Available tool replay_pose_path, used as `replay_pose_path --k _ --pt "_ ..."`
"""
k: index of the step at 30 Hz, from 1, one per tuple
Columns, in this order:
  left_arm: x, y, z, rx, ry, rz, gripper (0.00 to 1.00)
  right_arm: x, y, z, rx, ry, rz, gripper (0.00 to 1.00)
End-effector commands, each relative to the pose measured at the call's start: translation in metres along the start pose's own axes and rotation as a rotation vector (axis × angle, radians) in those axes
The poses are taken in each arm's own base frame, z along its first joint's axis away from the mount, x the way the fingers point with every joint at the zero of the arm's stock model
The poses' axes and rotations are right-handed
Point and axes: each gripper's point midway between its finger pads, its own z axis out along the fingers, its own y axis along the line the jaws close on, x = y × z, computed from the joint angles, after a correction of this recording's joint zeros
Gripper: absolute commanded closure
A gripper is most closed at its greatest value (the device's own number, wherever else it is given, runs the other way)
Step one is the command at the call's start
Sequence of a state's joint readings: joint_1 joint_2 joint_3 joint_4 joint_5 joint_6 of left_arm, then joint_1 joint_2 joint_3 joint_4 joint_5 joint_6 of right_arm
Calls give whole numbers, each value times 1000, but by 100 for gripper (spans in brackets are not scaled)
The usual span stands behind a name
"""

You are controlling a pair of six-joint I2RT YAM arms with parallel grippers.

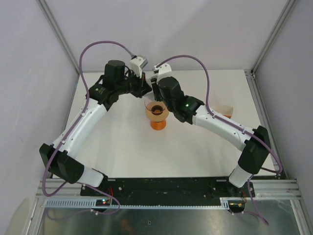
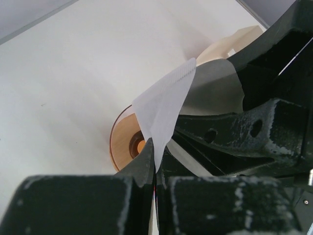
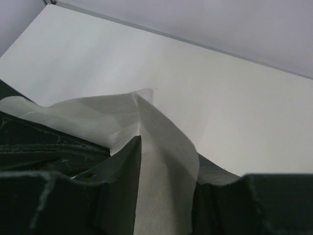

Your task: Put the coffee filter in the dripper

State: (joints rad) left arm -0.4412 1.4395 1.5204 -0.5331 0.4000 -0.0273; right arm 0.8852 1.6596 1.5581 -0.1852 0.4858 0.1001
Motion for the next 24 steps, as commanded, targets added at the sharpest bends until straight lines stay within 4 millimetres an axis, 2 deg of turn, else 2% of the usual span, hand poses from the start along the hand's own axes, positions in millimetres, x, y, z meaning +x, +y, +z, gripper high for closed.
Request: replay_pose_path --k 1,8,10,17,21,23,24 --pt "-31 -16 -18 30 -90 38 100 -15 8 -2 -49 -59 16 65" --pt "-35 -10 -21 -2 -105 55 100 -11 -8 -3 -9 -53 29 93" --pt "-34 -6 -21 -21 -102 62 100 -11 -17 -6 19 -51 30 98" --pt "-31 11 -21 -106 -93 112 100 -10 -43 -16 109 -31 30 100" --pt "-33 18 -23 -141 -95 140 100 -7 -45 -15 101 -14 27 100" --pt "-34 17 -23 -136 -96 143 92 -6 -39 -12 67 -5 20 100" --pt "-34 16 -23 -129 -97 143 83 -5 -34 -10 45 2 17 100"
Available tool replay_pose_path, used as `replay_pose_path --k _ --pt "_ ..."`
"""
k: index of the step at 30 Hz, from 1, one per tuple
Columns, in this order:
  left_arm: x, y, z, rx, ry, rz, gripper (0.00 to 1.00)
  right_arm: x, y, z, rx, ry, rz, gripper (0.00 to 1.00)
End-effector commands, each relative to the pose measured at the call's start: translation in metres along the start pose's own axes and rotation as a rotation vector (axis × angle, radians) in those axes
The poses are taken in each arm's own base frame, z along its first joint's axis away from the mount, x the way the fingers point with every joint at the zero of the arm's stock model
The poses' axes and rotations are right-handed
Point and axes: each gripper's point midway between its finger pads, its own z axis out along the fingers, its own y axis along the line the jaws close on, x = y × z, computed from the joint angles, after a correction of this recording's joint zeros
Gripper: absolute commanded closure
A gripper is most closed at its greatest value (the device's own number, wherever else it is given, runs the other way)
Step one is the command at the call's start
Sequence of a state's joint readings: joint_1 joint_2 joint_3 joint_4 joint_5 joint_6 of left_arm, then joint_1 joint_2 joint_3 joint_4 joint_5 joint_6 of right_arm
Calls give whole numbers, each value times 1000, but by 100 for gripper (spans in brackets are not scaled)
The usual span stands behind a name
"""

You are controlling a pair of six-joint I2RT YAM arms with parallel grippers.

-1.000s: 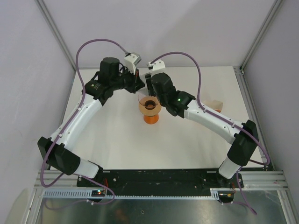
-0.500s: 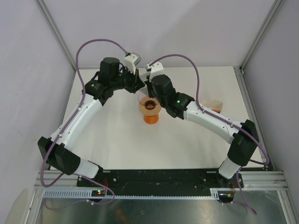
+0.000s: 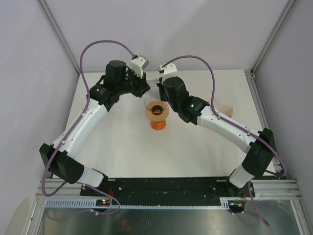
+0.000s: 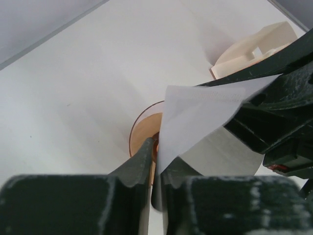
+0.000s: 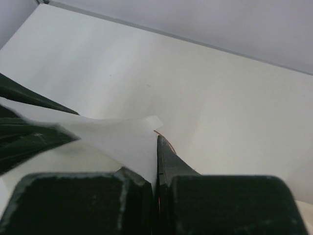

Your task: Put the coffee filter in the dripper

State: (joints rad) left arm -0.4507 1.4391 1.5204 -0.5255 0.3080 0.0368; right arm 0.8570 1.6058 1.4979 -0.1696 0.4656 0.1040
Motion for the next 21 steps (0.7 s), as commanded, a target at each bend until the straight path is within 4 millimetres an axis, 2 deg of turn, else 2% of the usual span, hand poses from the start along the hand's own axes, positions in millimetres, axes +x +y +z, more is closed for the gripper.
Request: replay_pose_path --k 1,4,10,15,21 --pt "-32 4 -22 -42 -92 68 78 -5 -14 -1 22 20 -2 100" --pt "-33 0 -23 -22 -97 64 63 1 -2 6 -30 66 -1 100" --pt "-40 -4 -32 17 -112 40 47 18 7 11 -105 184 51 100" --pt "-41 6 -37 -2 -114 31 42 31 16 8 -173 280 92 100" --pt "-29 11 -36 -6 -89 26 41 45 32 0 -269 392 124 100"
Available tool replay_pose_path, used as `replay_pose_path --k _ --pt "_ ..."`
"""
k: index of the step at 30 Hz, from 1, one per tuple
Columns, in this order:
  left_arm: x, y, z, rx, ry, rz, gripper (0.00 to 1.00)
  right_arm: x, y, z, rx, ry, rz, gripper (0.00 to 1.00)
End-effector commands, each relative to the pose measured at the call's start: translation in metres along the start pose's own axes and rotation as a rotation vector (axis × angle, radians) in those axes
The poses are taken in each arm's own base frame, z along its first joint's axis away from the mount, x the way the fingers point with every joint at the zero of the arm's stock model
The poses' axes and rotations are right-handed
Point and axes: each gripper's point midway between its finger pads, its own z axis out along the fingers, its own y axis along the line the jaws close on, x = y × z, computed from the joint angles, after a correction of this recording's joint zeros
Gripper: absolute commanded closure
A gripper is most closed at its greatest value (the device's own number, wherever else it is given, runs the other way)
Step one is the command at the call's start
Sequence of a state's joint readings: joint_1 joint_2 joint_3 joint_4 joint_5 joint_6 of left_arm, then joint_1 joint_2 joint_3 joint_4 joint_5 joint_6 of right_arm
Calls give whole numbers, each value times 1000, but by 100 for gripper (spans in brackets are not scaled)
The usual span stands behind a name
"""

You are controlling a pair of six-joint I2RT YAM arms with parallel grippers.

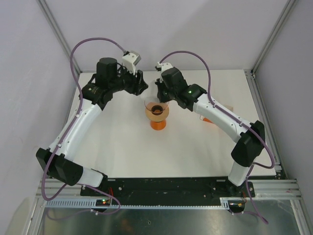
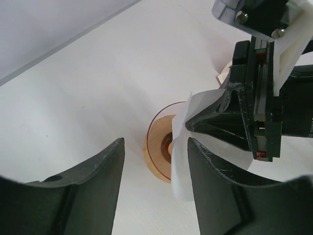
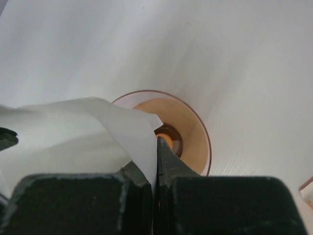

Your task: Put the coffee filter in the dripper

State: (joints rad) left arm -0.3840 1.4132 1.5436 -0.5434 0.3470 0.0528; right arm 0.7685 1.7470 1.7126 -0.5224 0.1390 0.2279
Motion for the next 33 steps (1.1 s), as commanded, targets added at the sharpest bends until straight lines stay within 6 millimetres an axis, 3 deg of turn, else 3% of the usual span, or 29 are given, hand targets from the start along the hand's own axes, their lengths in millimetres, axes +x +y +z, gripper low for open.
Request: replay_pose_path --k 1,9,15,20,33 --pt "-13 -6 -16 21 -44 23 41 6 21 -8 -114 86 43 100" --pt "11 -9 -7 50 10 4 43 30 16 -3 -94 186 37 100" --pt "24 -6 1 49 45 -2 44 33 13 2 -80 193 28 87" --pt "29 -1 8 42 64 1 45 25 13 2 -85 167 19 67" --pt "26 -1 16 57 67 3 45 -15 1 -14 -17 49 -42 49"
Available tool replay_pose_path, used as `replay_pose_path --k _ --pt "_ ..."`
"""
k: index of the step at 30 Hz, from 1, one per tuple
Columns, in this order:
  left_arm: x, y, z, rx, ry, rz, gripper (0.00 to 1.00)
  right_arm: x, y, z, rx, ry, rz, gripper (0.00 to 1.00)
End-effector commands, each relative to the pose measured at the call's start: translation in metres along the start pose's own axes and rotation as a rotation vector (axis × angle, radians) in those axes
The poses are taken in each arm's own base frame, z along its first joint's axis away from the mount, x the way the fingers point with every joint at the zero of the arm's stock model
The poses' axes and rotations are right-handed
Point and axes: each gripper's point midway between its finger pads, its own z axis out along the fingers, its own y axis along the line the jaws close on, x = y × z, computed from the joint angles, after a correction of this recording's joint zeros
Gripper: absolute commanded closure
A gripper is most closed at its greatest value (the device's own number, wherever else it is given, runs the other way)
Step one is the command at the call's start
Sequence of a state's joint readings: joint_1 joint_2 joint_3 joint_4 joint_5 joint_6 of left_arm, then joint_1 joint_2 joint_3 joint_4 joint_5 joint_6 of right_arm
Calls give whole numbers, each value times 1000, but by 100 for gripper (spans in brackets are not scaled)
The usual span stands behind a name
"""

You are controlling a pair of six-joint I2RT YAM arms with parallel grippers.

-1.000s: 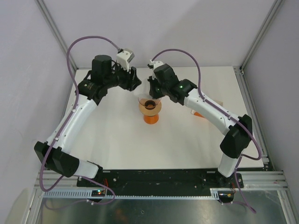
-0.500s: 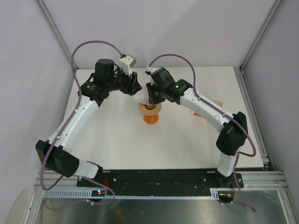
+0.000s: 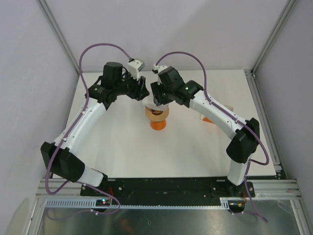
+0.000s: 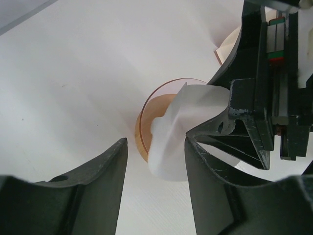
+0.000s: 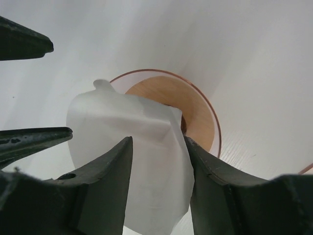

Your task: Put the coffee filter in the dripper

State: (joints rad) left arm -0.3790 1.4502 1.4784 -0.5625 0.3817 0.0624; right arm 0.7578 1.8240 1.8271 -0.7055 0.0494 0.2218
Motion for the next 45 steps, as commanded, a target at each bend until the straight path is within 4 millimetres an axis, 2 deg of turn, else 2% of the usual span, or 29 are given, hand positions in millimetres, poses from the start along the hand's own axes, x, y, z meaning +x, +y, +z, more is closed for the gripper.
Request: replay_pose_path --k 1,12,14,16,19,23,26,30,38,45 --pt "-17 -1 -3 17 -44 41 44 -38 -5 -25 35 -117 -32 49" --pt "-26 10 -13 -3 -74 39 39 -70 -15 -53 99 -212 -122 40" --pt "-25 16 -16 -16 -76 33 38 -72 -10 -57 89 -226 -150 42" --pt "-24 23 -20 -30 -78 26 36 -71 4 -58 40 -236 -197 49" --pt "-20 35 -25 -45 -79 -2 34 -55 22 -48 -49 -189 -267 67" --pt "-13 53 -34 -73 -79 -39 32 -36 8 -24 -44 -78 -239 89" --pt "-7 62 -39 -91 -78 -54 32 -26 7 -12 -74 -24 -250 97" --pt "2 68 -41 -105 -67 -59 32 -11 8 5 -107 67 -273 100" --pt "14 71 -41 -106 -48 -62 31 27 9 21 -160 265 -297 100" --pt "15 71 -40 -102 -47 -67 31 44 11 32 -145 316 -328 100"
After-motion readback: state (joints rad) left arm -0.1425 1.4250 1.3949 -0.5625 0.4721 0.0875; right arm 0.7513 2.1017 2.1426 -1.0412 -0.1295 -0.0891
